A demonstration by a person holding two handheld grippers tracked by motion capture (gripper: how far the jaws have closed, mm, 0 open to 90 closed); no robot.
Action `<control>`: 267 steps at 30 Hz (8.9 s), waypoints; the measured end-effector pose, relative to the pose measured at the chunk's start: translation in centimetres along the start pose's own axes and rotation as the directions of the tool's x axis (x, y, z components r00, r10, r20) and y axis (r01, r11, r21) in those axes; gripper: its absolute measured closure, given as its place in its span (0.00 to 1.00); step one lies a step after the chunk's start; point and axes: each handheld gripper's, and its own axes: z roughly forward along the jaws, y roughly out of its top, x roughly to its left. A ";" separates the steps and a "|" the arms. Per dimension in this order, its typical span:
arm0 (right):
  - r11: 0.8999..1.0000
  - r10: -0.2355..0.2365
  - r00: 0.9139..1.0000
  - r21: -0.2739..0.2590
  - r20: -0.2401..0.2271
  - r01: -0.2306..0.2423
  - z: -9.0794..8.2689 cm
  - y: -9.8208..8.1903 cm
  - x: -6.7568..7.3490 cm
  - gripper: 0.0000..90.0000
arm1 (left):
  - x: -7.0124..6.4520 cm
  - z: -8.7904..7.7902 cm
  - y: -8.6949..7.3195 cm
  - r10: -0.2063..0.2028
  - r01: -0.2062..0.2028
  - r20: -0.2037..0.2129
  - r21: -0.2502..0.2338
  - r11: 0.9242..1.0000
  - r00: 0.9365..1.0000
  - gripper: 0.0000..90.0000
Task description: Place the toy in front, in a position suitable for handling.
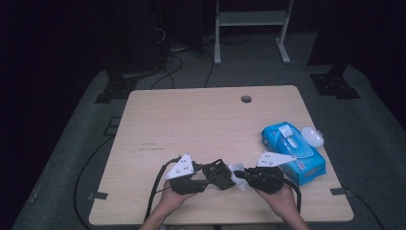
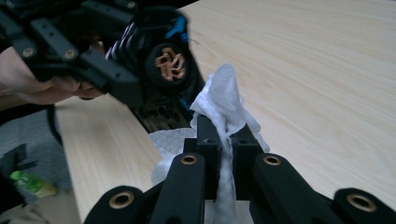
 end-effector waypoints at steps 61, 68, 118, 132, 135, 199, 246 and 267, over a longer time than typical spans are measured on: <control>0.954 -0.275 0.939 0.061 -0.207 0.293 1.1 8.1 3.6 0.95 | -0.9 0.2 2.0 0.066 -0.066 0.002 0.043 0.997 0.998 0.65; 0.968 -0.242 0.955 0.027 -0.172 0.250 -0.4 7.1 2.3 0.95 | -0.9 0.2 1.9 0.068 -0.068 0.000 0.042 0.997 0.998 0.65; 0.987 -0.159 0.965 -0.047 -0.209 0.153 1.1 6.1 1.4 0.95 | 0.7 -2.1 0.8 0.014 -0.015 0.021 0.065 0.998 1.000 0.64; 0.991 -0.132 0.963 -0.047 -0.233 0.124 2.4 5.6 1.8 0.95 | 1.6 -2.4 -0.3 -0.030 0.021 0.074 0.124 0.992 0.997 0.64; 0.990 -0.138 0.962 -0.046 -0.234 0.131 2.6 5.6 2.0 0.95 | 1.8 -2.5 -0.5 -0.028 0.018 0.087 0.124 0.992 0.996 0.64; 0.999 -0.011 0.999 0.040 -0.047 0.013 1.0 -0.4 -2.8 0.94 | 1.2 1.8 -1.1 0.098 -0.093 0.010 0.412 0.906 0.995 0.59; 0.977 0.201 0.980 0.077 0.017 -0.201 1.5 -3.2 -4.8 0.94 | 0.9 4.3 0.4 0.113 -0.120 0.043 0.441 0.890 0.993 0.66; 0.997 0.055 0.998 0.051 0.040 -0.058 1.0 -0.4 -2.2 0.94 | 0.7 1.8 0.2 0.062 -0.066 0.022 0.420 0.905 0.998 0.43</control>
